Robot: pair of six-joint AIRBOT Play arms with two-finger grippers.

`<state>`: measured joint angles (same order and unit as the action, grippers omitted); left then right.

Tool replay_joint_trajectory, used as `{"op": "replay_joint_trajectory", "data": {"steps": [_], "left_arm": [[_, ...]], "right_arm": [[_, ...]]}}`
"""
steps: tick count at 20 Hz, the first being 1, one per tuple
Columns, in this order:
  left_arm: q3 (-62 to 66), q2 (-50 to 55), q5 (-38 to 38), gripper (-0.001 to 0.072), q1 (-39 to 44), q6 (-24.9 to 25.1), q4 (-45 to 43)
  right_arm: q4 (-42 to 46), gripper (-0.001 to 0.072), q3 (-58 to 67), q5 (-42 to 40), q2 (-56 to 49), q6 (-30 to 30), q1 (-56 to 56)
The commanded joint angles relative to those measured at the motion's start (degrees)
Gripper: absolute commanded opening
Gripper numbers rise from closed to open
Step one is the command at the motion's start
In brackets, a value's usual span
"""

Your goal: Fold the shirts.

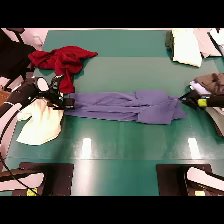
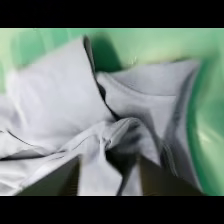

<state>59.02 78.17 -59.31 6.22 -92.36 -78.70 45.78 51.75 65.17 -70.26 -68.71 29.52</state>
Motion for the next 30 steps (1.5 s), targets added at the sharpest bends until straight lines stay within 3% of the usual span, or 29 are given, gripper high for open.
{"op": "replay_joint_trajectory", "data": {"steps": [1, 2, 4, 11, 16, 20, 25, 26, 27, 28, 29, 30], "left_arm": [[1.1, -0.2, -0.1, 0.0585, 0.0, -0.3, 3.5], [2.0, -0.4, -0.6, 0.0585, 0.0, 0.1, 5.7], [4.6, -1.3, -1.0, 0.0584, 0.0, 0.9, 8.3], [12.8, -4.4, -2.1, 0.0584, 0.0, 2.4, 9.2], [13.2, -4.4, -2.8, 0.0584, 0.0, 2.4, 9.3], [13.2, -4.4, -3.1, 0.0584, 0.0, 2.3, 9.4], [13.2, -4.4, -3.1, 0.0584, 0.0, 2.4, 10.9], [13.2, -4.4, -3.1, 0.0584, 0.0, 2.4, 11.5], [13.2, -4.4, -3.1, 0.0583, 0.0, 2.4, 11.9], [13.2, -4.3, -3.1, 0.0583, 0.1, 2.4, 12.3], [13.2, -4.3, -3.1, 0.0534, 0.1, 3.1, 13.1], [13.1, -4.1, -2.9, 0.0488, 0.2, 4.5, 14.1]], "right_arm": [[-0.5, 0.0531, -3.0, 4.0, 6.7, 0.2, 6.8], [-0.6, 0.0618, -5.3, 4.5, 7.2, 0.5, 8.9], [-1.4, 0.0696, -9.9, 5.1, 5.9, 2.4, 13.3], [-15.8, 0.0714, -9.7, 11.2, -11.1, 15.1, 16.5], [-15.5, 0.0714, 0.0, 16.3, -21.7, 13.2, 9.5], [-9.3, 0.0713, 6.4, 15.7, -26.0, 9.6, 1.1], [-8.1, 0.0705, 13.2, 13.7, -29.0, 6.9, -8.2], [-8.1, 0.0624, 14.7, 13.6, -29.7, 6.5, -9.7], [-8.1, 0.043, 16.2, 13.9, -30.2, 6.2, -10.8], [-8.3, 0.0188, 17.5, 14.4, -30.3, 6.2, -11.7], [-8.3, 0.0052, 18.8, 15.1, -30.0, 6.2, -12.3], [-8.2, 0.0024, 20.2, 16.0, -29.3, 6.4, -12.6]]}}
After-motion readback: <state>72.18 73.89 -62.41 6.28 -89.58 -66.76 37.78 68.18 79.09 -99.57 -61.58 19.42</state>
